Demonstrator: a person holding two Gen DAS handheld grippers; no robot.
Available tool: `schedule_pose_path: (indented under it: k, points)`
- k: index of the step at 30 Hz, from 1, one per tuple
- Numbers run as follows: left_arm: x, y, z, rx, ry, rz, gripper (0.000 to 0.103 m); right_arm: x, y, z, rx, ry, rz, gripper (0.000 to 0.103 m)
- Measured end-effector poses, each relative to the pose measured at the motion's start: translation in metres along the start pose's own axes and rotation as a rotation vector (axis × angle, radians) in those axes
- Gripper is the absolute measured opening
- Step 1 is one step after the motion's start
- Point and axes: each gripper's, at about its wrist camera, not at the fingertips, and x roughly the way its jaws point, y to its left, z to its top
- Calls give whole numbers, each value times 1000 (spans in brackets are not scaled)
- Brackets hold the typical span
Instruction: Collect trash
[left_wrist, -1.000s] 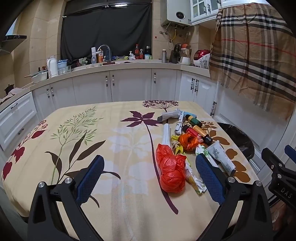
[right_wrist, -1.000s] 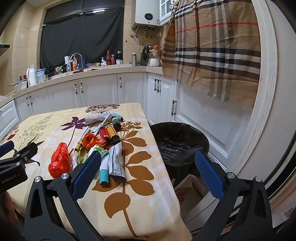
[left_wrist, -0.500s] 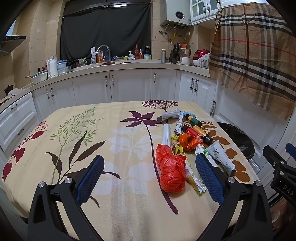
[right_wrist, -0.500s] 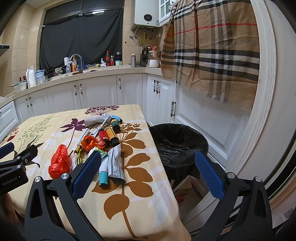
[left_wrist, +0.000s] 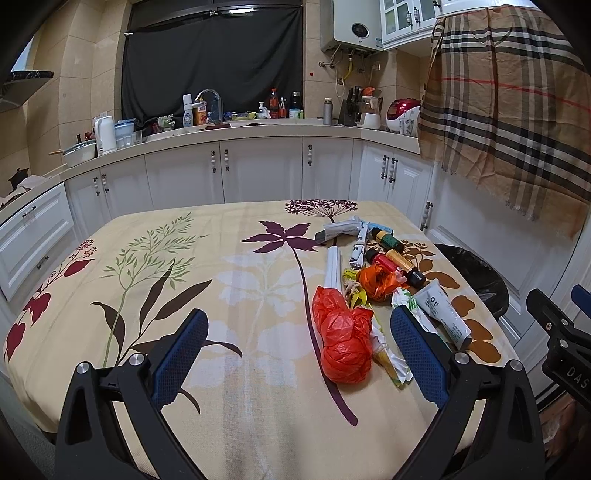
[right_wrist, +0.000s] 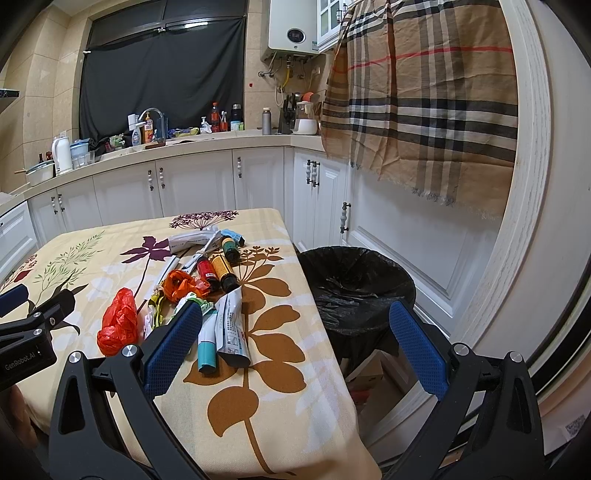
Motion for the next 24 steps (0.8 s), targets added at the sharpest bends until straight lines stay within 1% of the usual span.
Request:
schedule_pose_path:
  k: [24]
  points:
    - [1,3,-1,-4,8,0,96,0,0,-1,0,-3,-1,99]
